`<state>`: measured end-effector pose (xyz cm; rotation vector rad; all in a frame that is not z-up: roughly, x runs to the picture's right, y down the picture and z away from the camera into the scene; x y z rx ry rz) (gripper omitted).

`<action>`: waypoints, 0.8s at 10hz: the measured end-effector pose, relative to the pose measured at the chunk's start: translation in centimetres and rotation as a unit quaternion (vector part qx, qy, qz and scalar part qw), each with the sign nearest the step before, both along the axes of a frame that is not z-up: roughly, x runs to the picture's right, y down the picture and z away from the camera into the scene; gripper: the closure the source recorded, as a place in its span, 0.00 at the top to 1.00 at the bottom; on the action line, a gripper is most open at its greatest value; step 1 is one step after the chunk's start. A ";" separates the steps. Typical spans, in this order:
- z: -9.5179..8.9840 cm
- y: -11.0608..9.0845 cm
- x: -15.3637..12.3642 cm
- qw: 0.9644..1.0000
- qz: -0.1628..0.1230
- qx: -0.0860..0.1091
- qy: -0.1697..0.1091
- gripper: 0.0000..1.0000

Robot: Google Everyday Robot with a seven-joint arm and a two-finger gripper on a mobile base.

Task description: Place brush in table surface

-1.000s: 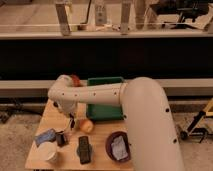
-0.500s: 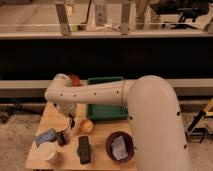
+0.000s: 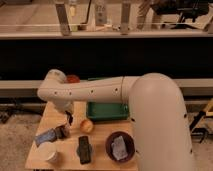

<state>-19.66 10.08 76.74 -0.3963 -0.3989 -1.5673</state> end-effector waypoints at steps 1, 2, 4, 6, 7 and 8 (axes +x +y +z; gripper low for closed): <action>-0.9 -0.5 0.1 1.000 -0.003 0.005 0.001 0.00; -1.9 -1.1 0.2 1.000 -0.005 0.010 0.000 0.00; -3.3 -1.8 0.9 1.000 -0.013 0.018 0.000 0.00; -4.2 -2.2 1.0 1.000 -0.023 0.019 -0.003 0.00; -4.8 -2.6 1.1 0.999 -0.029 0.019 -0.002 0.00; -5.6 -3.0 1.1 0.999 -0.038 0.019 0.000 0.00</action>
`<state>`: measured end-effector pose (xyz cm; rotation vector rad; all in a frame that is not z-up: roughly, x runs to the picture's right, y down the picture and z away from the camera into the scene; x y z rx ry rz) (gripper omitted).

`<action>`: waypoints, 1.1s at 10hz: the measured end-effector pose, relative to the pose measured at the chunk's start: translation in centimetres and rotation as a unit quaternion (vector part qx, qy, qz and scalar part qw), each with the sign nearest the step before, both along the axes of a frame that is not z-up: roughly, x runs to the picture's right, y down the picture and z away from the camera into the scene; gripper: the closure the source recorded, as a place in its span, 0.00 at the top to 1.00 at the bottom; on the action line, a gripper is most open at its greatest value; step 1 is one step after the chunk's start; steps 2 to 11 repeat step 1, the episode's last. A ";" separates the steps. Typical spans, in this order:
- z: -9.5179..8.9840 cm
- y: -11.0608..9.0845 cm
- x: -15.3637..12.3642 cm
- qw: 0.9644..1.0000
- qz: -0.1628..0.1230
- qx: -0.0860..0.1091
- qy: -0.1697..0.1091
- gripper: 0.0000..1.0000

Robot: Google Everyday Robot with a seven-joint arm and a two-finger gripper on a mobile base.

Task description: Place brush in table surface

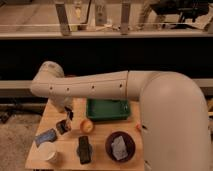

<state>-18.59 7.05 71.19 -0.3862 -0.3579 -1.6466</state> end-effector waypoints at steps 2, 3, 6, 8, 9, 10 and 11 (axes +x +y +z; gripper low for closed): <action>-0.4 -0.1 -0.3 1.000 -0.007 -0.001 0.001 0.00; -0.4 -0.1 -0.3 1.000 -0.007 -0.001 0.001 0.00; -0.4 -0.1 -0.3 1.000 -0.007 -0.001 0.001 0.00; -0.4 -0.1 -0.3 1.000 -0.007 -0.001 0.001 0.00; -0.4 -0.1 -0.3 1.000 -0.007 -0.001 0.001 0.00; -0.4 -0.1 -0.3 1.000 -0.007 -0.001 0.001 0.00; -0.4 -0.1 -0.3 1.000 -0.007 -0.001 0.001 0.00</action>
